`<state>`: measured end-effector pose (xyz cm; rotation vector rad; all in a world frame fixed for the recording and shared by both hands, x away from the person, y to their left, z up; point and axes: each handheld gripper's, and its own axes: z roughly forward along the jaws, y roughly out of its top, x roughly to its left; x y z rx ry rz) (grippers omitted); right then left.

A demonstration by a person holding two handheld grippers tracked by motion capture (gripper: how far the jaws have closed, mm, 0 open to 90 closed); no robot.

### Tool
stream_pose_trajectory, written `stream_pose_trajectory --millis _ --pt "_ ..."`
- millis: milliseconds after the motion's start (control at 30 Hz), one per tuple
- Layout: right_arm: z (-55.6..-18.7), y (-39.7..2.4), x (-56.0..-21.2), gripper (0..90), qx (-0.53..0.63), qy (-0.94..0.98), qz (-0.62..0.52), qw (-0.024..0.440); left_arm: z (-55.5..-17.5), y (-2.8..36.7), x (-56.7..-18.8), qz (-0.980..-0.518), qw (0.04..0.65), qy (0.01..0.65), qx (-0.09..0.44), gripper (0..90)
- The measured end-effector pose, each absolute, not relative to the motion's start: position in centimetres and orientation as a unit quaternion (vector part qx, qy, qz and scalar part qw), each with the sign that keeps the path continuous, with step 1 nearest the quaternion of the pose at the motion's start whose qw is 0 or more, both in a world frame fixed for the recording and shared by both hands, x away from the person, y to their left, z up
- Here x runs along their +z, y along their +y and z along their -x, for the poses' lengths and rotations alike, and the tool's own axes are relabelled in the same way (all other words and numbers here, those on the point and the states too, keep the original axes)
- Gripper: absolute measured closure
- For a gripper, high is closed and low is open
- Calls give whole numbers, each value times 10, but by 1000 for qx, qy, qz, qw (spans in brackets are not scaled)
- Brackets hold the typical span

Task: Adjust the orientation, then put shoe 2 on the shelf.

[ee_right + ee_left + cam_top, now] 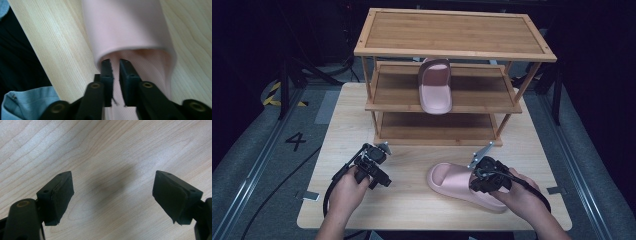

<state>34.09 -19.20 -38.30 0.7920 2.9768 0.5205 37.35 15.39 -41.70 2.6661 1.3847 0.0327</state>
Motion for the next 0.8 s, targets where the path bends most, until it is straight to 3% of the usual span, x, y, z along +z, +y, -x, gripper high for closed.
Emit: stream_pose_trajectory --millis 67,200,400,533,800 --pt "-340 -194 -378 673 160 954 -253 8 -374 155 -417 -885 70 461 13 178" --pt "-335 -189 -380 621 154 961 -231 -10 -373 157 -416 -885 64 461 14 178" --pt "-335 -176 -393 623 131 968 -215 -15 -372 158 -416 -886 63 459 15 178" --pt "-338 -169 -405 660 116 972 -204 -20 -370 159 -416 -886 61 460 15 178" --pt "-336 -160 -411 796 93 980 -176 14 -369 160 -417 -889 55 454 18 178"
